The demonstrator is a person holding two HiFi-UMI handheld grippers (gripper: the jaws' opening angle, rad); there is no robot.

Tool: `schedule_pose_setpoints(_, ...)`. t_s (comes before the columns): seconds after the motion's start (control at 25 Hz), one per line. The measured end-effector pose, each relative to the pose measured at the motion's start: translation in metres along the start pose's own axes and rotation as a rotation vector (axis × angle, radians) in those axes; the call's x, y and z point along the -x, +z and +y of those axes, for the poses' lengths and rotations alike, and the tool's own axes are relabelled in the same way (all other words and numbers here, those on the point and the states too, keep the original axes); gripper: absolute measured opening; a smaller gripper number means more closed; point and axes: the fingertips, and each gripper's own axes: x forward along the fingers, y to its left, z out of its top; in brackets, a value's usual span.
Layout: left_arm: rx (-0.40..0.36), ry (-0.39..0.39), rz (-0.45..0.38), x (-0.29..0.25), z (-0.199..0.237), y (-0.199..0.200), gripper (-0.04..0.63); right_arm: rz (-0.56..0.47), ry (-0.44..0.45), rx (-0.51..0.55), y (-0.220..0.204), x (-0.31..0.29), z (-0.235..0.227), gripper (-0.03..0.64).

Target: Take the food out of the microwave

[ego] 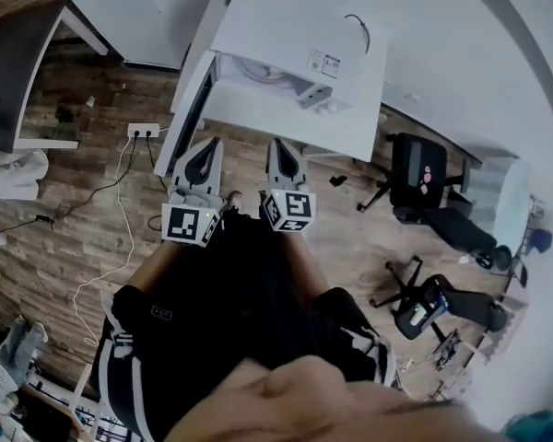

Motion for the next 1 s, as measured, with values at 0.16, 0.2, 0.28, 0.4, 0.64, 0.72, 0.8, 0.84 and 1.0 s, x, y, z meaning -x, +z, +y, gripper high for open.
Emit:
schedule_pose_setpoints(0.16, 0.025, -0.016, 0.011, -0.016, 0.014, 0.004, 0.031, 0.015, -0.017, 0.006, -0.003, -0.024, -0.001, 0.034)
schedule_pose_setpoints(0.2, 0.025, -0.025, 0.007, -0.02, 0.016, 0.005, 0.031, 0.018, -0.023, 0.009, -0.003, -0.03, -0.002, 0.034)
schedule_pose_setpoints(0.28, 0.04, -0.034, 0.011, -0.027, 0.02, 0.007, 0.031, 0.027, -0.03, 0.011, -0.006, -0.044, -0.006, 0.034)
schedule_pose_setpoints(0.4, 0.054, -0.049, 0.016, -0.036, 0.027, 0.011, 0.031, 0.05, -0.035, 0.01, -0.015, -0.068, -0.011, 0.083)
schedule_pose_setpoints(0.64, 0.061, -0.085, 0.032, -0.051, 0.036, 0.012, 0.031, 0.122, -0.054, 0.031, -0.037, -0.114, -0.028, 0.144)
schedule_pose_setpoints(0.72, 0.07, -0.089, 0.041, -0.054, 0.041, 0.012, 0.031, 0.139, -0.062, 0.025, -0.045, -0.129, -0.034, 0.156)
schedule_pose_setpoints(0.8, 0.07, -0.095, 0.044, -0.058, 0.044, 0.012, 0.031, 0.149, -0.075, 0.022, -0.054, -0.146, -0.043, 0.167)
schedule_pose_setpoints(0.84, 0.073, -0.098, 0.046, -0.059, 0.046, 0.012, 0.031, 0.155, -0.082, 0.021, -0.059, -0.154, -0.048, 0.177)
schedule_pose_setpoints(1.0, 0.086, -0.116, 0.049, -0.065, 0.047, 0.014, 0.031, 0.193, -0.104, 0.024, -0.08, -0.186, -0.069, 0.201)
